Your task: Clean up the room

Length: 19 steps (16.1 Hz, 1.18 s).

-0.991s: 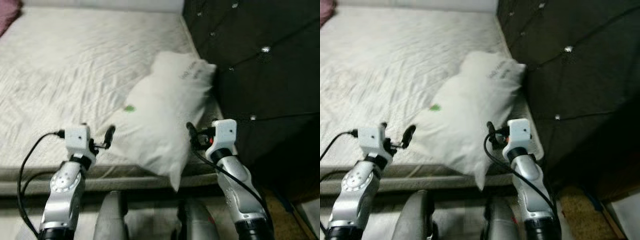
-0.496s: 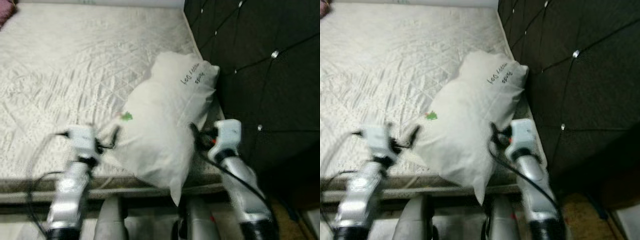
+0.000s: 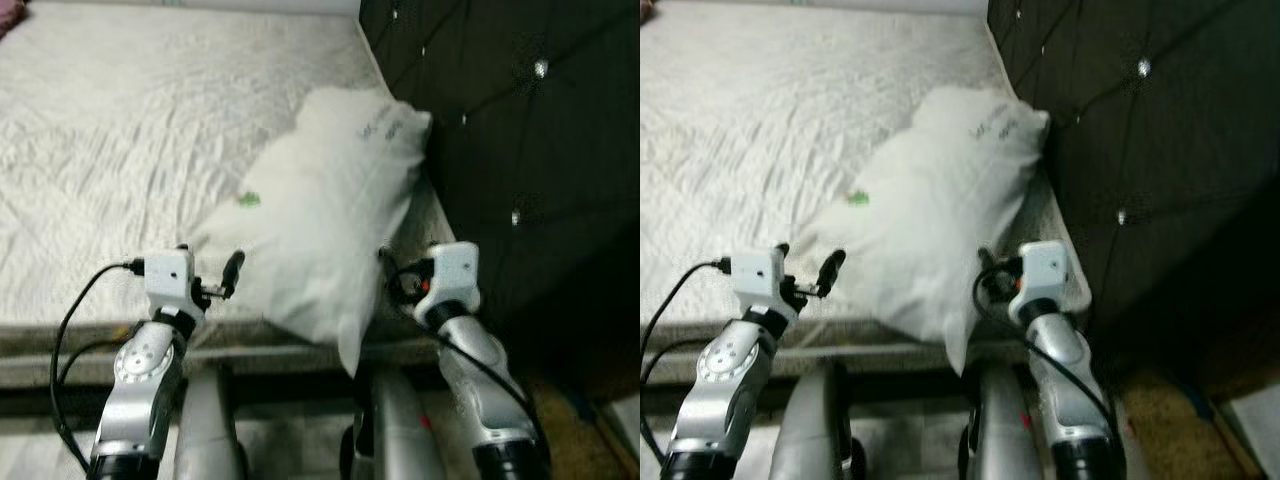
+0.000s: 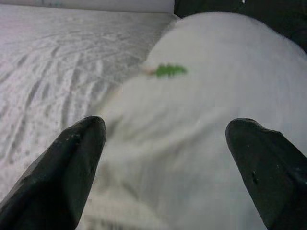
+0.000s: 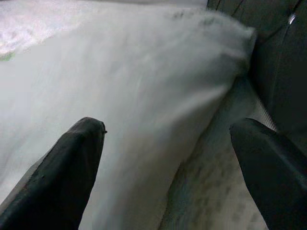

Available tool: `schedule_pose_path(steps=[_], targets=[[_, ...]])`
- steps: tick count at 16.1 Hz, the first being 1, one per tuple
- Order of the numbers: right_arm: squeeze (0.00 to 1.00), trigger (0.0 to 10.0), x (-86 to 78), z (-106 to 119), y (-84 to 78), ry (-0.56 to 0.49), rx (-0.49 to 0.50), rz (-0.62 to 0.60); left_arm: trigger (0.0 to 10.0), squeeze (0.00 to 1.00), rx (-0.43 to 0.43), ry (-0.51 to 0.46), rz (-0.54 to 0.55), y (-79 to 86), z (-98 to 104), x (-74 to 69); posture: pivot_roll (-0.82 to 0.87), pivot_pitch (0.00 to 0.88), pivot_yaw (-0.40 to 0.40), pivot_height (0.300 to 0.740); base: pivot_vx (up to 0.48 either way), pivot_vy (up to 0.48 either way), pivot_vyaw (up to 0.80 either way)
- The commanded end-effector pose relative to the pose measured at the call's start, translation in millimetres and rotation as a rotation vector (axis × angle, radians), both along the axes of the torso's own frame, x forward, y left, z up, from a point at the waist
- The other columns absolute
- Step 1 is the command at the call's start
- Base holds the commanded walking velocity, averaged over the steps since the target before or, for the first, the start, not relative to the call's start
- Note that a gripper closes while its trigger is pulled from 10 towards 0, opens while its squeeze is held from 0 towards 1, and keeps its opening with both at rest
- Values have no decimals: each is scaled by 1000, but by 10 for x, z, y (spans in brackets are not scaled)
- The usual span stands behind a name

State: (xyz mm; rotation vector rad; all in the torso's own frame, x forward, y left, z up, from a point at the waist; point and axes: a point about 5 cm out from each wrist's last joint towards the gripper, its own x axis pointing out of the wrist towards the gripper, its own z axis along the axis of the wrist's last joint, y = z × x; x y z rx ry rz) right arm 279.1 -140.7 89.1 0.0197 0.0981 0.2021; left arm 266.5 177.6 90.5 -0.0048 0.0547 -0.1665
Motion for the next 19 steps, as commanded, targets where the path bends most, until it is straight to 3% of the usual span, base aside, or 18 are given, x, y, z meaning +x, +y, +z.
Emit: schedule_pose_path(steps=[1,12,19], targets=[[0,10000,0,-55,-39,38,-3,-10,10000,0,10,20,-2,-2,-31,-1,-10,101,-48,529,0,0,0],[0,10000,33,-121,-21,96,-10,15,10000,0,7,20,-15,-22,-20,-16,-5,112,-52,529,0,0,0],[0,10000,358,-98,278,178,39,293,10000,0,56,59,22,177,-67,-173,57,148,-61,529,0,0,0]])
